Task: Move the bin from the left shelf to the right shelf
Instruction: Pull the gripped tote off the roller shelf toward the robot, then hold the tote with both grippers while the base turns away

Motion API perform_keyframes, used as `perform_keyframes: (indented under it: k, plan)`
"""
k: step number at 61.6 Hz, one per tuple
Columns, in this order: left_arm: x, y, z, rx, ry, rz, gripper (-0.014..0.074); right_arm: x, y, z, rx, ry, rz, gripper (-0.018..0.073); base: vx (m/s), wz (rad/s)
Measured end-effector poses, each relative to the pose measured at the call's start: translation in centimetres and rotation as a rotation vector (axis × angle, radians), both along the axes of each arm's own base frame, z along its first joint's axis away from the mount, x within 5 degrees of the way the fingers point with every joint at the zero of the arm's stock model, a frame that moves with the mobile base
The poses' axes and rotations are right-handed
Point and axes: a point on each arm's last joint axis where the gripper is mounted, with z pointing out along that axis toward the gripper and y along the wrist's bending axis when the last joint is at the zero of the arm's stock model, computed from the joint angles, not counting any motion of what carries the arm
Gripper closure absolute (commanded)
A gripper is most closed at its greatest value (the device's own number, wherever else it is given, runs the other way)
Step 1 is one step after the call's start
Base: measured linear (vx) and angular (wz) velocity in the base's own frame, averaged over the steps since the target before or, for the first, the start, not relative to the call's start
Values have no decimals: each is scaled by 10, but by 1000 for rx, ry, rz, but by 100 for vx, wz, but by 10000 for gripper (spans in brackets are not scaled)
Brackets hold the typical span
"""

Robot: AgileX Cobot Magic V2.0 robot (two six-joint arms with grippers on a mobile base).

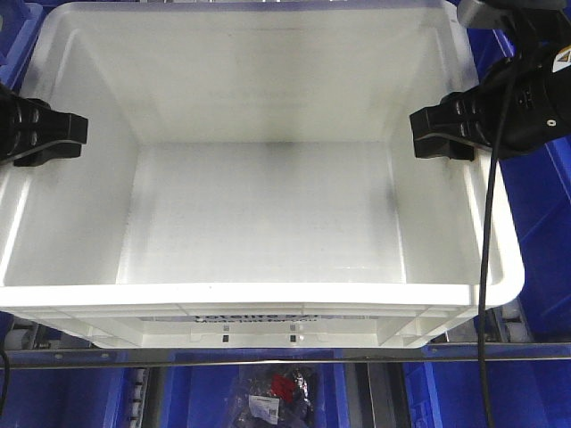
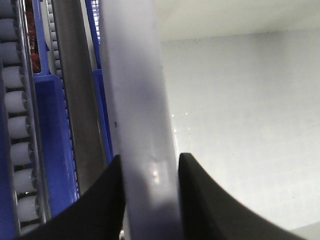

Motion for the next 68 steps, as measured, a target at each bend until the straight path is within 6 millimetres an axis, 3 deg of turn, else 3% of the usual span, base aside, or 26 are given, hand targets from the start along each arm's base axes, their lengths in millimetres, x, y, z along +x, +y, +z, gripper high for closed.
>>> perform_keyframes:
  k: [68]
  plan:
    - [0, 0, 0, 0, -2, 0, 601, 0, 0, 0, 0, 0, 0, 564, -9, -3]
